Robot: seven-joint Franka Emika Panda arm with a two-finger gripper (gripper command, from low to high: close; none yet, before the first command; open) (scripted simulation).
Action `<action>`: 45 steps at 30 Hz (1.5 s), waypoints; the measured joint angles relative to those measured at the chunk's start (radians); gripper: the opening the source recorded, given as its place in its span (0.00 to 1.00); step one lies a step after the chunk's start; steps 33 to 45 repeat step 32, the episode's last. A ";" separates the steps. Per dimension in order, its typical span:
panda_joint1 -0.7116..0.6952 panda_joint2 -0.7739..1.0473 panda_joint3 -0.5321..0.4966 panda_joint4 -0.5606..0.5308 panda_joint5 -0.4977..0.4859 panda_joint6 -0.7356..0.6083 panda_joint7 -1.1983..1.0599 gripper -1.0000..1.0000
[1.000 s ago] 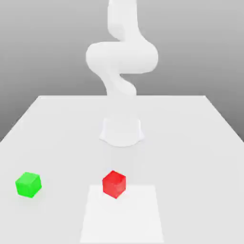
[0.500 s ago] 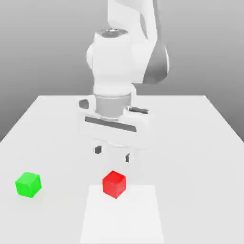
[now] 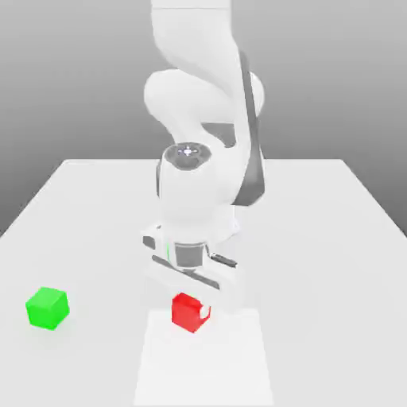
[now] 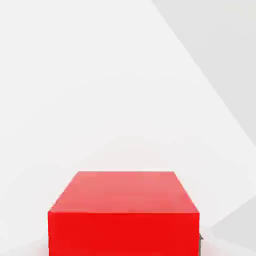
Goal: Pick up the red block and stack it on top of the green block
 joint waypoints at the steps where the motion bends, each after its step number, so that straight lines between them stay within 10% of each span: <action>1: -0.002 -0.033 0.006 -0.005 0.016 -0.028 -0.011 0.00; 21: -0.340 -0.142 -0.306 0.240 0.040 -0.384 -0.531 0.00; 29: -0.400 0.044 -0.237 0.269 0.146 -0.229 -0.641 0.00; 30: -0.404 0.064 -0.231 0.270 0.157 -0.211 -0.649 1.00; 45: -0.404 0.064 -0.231 0.270 0.157 -0.211 -0.649 1.00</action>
